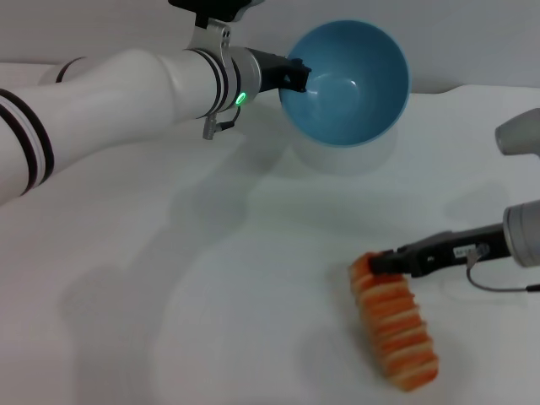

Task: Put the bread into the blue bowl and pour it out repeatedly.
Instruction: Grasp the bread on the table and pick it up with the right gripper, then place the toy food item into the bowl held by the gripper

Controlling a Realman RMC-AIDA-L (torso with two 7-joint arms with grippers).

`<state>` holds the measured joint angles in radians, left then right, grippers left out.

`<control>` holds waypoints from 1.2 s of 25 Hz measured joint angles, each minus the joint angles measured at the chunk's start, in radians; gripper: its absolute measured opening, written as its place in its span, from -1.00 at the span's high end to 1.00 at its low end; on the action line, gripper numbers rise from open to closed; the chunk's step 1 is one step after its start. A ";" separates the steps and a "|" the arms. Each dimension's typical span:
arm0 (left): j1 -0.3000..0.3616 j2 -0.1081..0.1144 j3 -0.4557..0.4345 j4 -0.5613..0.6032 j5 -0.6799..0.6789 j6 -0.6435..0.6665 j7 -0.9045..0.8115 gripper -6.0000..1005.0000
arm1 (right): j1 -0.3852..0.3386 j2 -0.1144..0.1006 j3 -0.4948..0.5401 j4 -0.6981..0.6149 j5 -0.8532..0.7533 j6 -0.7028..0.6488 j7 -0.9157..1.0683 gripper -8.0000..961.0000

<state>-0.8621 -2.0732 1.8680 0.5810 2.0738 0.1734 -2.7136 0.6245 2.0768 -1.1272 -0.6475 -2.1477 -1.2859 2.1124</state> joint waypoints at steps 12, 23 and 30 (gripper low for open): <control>-0.015 0.008 0.000 0.000 0.000 0.065 0.009 0.99 | -0.055 -0.008 0.051 -0.405 0.038 -0.047 -0.004 0.71; -0.043 0.006 0.007 0.002 0.006 0.168 0.012 0.99 | -0.042 -0.009 0.165 -0.616 0.092 -0.039 -0.011 0.73; -0.049 0.006 0.007 0.031 0.000 0.226 0.012 0.99 | -0.032 -0.006 0.144 -0.559 0.200 0.033 -0.114 0.74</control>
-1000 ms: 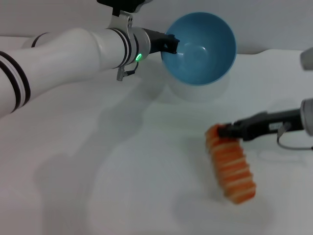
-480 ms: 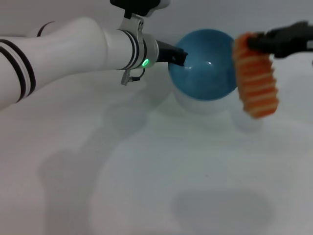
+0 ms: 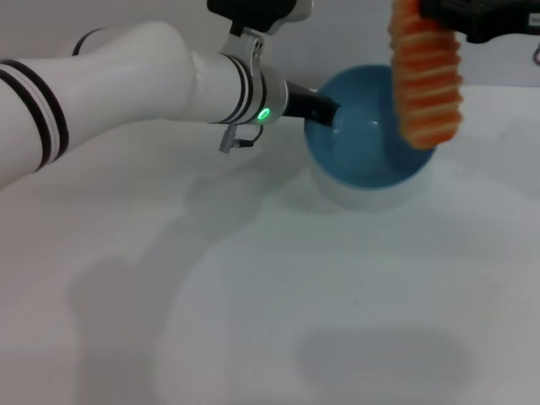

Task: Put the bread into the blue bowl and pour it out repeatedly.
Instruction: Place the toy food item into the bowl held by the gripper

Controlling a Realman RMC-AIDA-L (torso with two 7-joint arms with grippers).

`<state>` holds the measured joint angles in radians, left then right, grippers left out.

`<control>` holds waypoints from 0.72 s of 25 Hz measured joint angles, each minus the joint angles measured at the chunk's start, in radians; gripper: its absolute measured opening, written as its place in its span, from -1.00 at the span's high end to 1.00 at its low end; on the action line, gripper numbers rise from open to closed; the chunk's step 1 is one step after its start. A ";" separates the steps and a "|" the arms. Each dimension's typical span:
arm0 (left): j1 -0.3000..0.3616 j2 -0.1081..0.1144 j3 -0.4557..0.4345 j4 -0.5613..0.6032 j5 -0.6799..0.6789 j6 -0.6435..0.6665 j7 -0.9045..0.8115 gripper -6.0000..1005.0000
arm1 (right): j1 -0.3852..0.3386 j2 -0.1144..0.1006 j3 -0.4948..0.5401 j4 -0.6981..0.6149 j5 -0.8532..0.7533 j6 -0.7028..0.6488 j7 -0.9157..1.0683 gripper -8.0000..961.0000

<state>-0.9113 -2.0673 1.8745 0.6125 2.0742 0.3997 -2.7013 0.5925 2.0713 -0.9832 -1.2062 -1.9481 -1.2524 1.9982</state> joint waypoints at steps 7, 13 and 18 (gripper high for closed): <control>0.007 0.000 -0.003 0.011 0.000 0.005 0.000 0.99 | 0.025 -0.001 -0.016 0.221 0.097 0.109 -0.113 0.75; 0.010 0.000 -0.008 0.015 -0.002 0.004 0.000 0.99 | 0.033 0.000 -0.034 0.316 0.137 0.185 -0.210 0.75; 0.014 -0.001 -0.008 0.014 -0.002 -0.005 0.000 0.99 | 0.045 -0.003 -0.036 0.385 0.159 0.188 -0.254 0.74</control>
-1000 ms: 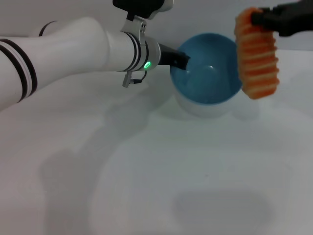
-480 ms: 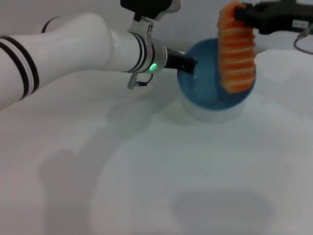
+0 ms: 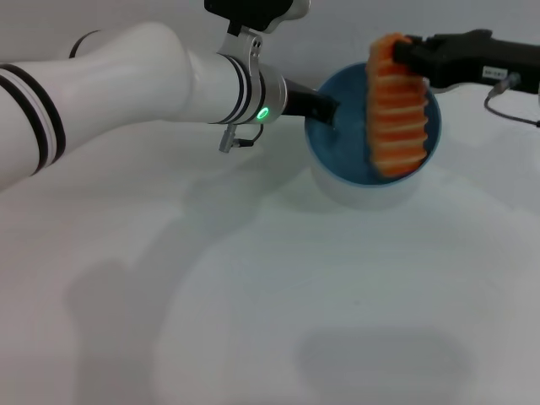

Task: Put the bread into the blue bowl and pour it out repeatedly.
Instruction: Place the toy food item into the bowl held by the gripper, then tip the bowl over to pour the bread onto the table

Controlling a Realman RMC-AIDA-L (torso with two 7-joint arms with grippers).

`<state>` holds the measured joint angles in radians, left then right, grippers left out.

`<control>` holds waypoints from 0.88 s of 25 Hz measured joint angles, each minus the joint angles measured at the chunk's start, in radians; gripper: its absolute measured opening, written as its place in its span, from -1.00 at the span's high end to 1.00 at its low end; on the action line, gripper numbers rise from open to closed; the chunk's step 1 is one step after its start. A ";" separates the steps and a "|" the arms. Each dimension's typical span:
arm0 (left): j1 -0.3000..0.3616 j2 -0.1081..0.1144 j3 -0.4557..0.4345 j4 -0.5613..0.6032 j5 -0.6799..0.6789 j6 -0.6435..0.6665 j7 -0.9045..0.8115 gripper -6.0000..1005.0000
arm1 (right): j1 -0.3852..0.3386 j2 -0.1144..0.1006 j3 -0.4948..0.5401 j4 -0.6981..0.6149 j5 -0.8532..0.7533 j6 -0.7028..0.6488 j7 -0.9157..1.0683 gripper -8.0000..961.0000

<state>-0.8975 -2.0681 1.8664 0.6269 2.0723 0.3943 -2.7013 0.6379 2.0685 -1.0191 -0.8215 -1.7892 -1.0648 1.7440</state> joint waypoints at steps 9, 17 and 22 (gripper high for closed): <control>0.006 -0.002 0.002 0.002 0.000 -0.001 0.000 0.99 | 0.000 -0.001 0.014 0.051 0.051 0.047 -0.048 0.72; 0.017 -0.001 0.000 0.000 0.000 -0.013 0.000 0.99 | -0.083 -0.001 0.019 -0.019 0.307 0.013 -0.247 0.15; 0.019 -0.001 0.006 -0.002 0.000 -0.043 0.000 0.99 | -0.186 0.000 0.048 -0.103 0.431 0.013 -0.446 -0.16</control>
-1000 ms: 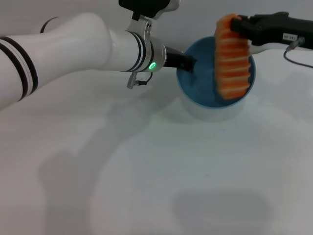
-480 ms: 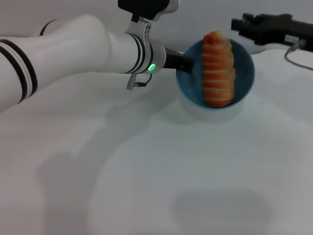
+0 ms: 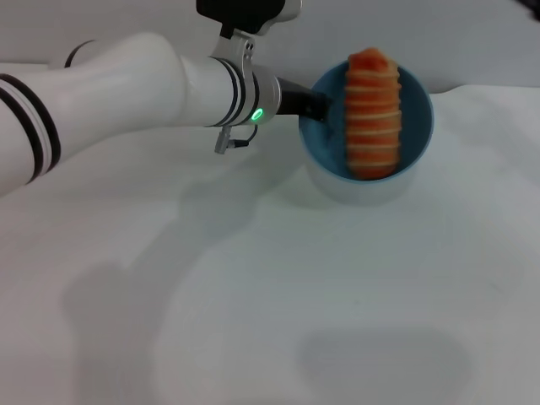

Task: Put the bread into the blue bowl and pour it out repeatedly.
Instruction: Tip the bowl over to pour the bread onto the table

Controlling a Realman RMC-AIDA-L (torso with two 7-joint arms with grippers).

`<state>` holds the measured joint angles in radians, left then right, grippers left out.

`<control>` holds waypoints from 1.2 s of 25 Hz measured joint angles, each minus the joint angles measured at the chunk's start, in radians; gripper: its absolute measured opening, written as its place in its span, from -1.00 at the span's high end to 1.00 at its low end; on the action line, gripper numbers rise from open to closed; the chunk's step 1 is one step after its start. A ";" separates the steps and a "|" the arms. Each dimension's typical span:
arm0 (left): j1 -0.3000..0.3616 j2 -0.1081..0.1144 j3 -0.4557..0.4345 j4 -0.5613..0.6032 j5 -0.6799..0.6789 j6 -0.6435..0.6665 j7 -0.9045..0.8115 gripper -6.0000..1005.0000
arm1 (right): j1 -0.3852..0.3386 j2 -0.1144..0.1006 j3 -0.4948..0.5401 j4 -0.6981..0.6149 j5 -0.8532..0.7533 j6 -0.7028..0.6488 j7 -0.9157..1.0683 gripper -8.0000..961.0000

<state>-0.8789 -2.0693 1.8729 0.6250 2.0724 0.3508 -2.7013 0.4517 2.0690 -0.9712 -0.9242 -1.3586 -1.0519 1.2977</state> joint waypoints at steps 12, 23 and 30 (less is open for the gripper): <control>0.001 -0.001 0.034 0.000 0.007 -0.106 0.001 0.99 | -0.194 0.003 0.135 0.224 0.161 -0.040 -0.419 -0.16; -0.062 -0.004 0.214 -0.008 0.009 -0.343 0.017 0.99 | -0.256 0.004 0.265 0.636 0.405 -0.274 -0.726 -0.15; -0.066 -0.008 0.327 -0.005 0.009 -0.456 0.022 0.99 | -0.293 0.004 0.351 0.705 0.415 -0.333 -0.753 -0.16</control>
<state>-0.9447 -2.0774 2.2004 0.6197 2.0817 -0.1051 -2.6792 0.1590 2.0730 -0.6199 -0.2191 -0.9434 -1.3854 0.5452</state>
